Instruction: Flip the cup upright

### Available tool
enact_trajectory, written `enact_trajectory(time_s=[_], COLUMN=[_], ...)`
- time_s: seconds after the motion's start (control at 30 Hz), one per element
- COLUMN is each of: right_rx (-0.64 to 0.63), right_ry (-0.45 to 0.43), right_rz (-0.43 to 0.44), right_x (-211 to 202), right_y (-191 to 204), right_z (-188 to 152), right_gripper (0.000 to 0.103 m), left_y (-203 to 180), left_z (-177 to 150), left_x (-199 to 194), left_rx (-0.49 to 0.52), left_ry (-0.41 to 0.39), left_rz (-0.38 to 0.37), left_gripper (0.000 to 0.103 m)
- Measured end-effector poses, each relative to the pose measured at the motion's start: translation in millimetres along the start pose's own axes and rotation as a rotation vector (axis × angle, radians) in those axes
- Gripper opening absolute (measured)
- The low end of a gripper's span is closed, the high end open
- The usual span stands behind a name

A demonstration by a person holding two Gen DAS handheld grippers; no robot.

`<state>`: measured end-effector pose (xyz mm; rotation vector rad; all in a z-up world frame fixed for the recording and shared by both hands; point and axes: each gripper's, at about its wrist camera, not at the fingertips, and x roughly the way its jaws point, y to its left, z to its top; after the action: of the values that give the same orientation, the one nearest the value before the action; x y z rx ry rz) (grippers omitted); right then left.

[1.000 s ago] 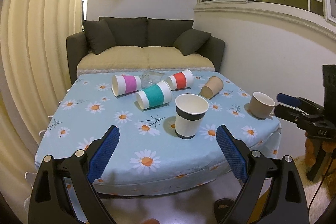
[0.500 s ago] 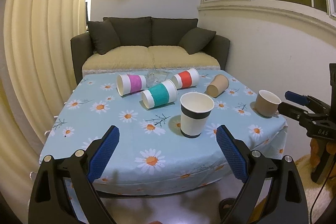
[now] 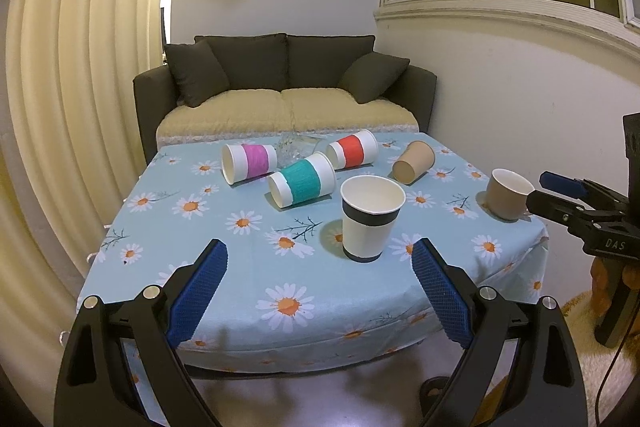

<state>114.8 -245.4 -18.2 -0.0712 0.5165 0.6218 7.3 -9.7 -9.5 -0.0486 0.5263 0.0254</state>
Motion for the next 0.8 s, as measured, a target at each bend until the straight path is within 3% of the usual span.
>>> enact_trajectory(time_s=[0.8], right_rx=[-0.009], right_ry=[-0.007], right_rz=[-0.006], right_x=[1.0], right_y=[9.4], right_z=[0.7], right_gripper=[0.088], left_y=[-1.4], left_z=[1.3], left_x=[-3.6], left_rx=[-0.007], left_ry=[-0.012], left_rz=[0.004], left_gripper=[0.091])
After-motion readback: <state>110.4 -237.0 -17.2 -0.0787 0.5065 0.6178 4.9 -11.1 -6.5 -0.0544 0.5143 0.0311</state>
